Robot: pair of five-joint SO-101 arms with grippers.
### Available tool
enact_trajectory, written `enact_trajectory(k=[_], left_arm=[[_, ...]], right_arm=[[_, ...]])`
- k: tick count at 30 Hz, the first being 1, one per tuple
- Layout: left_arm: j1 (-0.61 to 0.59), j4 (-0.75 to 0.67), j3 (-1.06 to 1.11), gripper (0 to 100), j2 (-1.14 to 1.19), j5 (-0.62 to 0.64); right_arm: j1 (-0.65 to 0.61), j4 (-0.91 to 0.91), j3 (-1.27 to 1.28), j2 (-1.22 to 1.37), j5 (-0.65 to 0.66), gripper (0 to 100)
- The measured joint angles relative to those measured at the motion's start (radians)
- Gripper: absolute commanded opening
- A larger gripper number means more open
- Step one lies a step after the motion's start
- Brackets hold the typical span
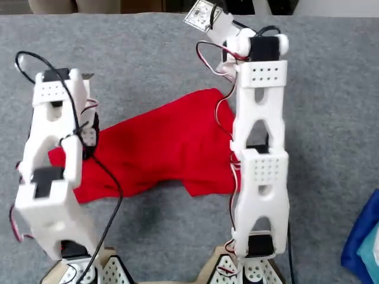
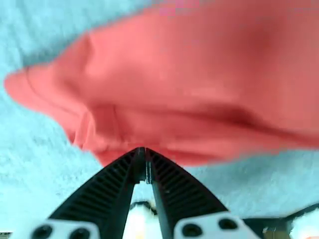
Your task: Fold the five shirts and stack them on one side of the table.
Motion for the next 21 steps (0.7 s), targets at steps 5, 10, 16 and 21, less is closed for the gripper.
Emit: enact_trajectory(k=[5, 10, 16, 21], left_arm=[[-0.002, -0.023, 0.255, 2, -0.253, -0.066], [-0.002, -0.112, 0.486, 2, -0.47, -0.069], [-0.002, -0.133, 0.631, 2, -0.723, -0.069], [-0.06, -0.132, 0.7, 2, -0.918, -0.069]], right_arm=[[0.0, 0.0, 0.419, -0.29, 0.057, 0.7], [-0.002, -0.017, 0.878, -0.595, 0.222, 0.9], [-0.002, -0.213, 1.487, -0.93, 0.456, 0.9], [-0.008, -0.397, 1.978, -1.195, 0.605, 11.9]])
